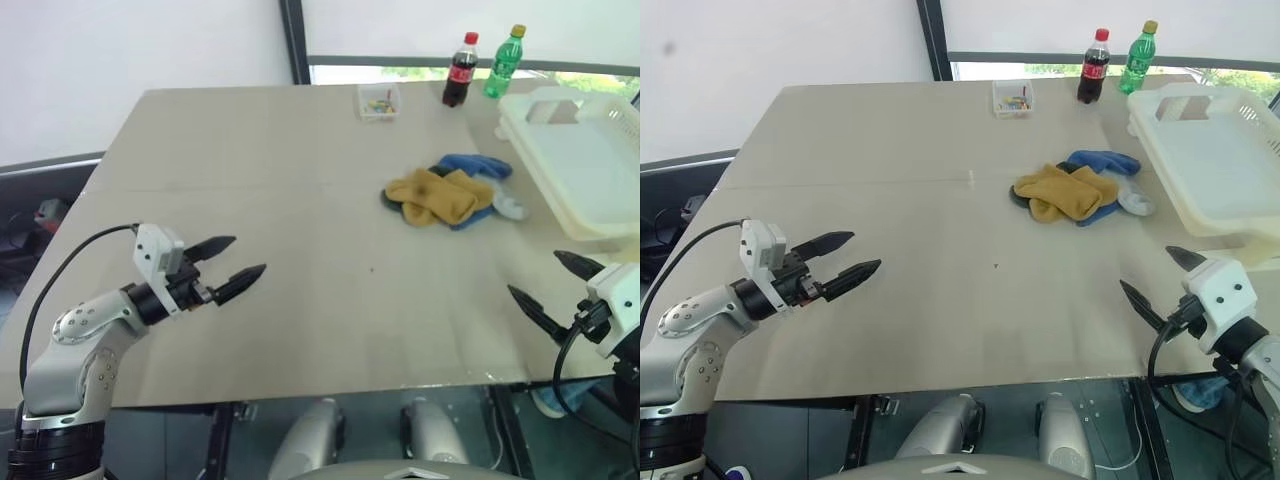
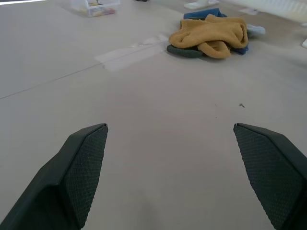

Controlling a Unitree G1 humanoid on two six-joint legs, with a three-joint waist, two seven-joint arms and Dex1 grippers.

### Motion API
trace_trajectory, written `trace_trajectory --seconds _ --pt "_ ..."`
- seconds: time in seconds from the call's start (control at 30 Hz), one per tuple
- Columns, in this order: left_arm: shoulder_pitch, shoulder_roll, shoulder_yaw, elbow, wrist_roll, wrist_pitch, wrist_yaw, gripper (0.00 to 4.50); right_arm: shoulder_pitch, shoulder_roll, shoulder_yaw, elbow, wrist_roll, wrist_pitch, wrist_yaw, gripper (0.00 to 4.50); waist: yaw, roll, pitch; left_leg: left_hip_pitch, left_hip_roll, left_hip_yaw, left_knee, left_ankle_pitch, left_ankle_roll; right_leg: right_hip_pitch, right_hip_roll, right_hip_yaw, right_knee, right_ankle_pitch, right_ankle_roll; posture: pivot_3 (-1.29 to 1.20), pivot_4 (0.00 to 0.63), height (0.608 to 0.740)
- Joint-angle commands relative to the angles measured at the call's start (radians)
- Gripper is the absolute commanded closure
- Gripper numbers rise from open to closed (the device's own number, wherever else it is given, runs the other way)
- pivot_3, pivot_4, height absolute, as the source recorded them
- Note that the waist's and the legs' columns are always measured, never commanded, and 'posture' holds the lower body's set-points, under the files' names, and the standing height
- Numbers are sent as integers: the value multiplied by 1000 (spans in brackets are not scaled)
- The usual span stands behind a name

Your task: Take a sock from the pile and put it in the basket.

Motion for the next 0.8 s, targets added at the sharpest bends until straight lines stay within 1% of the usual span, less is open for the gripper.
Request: trace_trajectory --seconds 0.03,0.13,0.23,0.4,0.47,0.53,0.63,0.73,0.8 --pt "1 8 11 -39 -22 5 -1 0 -16 1 13 -25 -13 2 -29 43 0 0 0 0 0 0 0 0 0 0 0 0 0 0 0 0 150 740" --pt "-23 -2 -9 -47 -28 19 6 0 -49 -1 66 -47 -47 63 -83 43 -1 0 0 0 0 0 -1 0 0 0 0 0 0 0 0 0 150 740" --pt "-38 8 -32 -42 -15 9 -23 0 -90 -16 93 -55 -95 125 -141 43 1 0 0 0 0 0 -1 0 -1 -1 0 0 0 0 0 0 150 740" --pt "-67 7 -41 -18 -40 7 -79 0 -181 -15 133 -7 -82 193 -152 43 0 0 0 0 0 0 -3 2 -3 -1 0 0 -1 0 0 0 150 740" --pt "-69 5 -48 -34 -56 15 -99 0 -267 -15 175 31 -93 225 -169 43 -5 0 0 0 0 0 -3 2 -3 -1 0 0 -1 0 0 0 150 740" --pt "-61 7 -59 -51 -56 0 -123 0 -395 3 244 93 -95 246 -175 43 -15 0 0 0 0 1 -3 2 -3 -1 0 1 -1 0 0 0 150 740" --pt "-61 5 -63 -62 -61 -5 -129 0 -562 24 361 215 -152 240 -186 43 -19 0 0 0 0 2 -3 2 -4 -3 0 2 0 0 0 0 150 740" --pt "-69 8 -67 -78 -74 7 -135 0 -759 106 490 455 -219 145 -184 43 -20 -1 0 0 1 2 -4 2 -4 -4 1 2 0 0 0 0 150 740" --pt "-78 8 -67 -83 -83 12 -132 0 -827 137 535 576 -258 73 -175 43 -23 -1 0 -1 0 3 -4 2 -4 -5 1 3 0 0 -1 0 150 740"
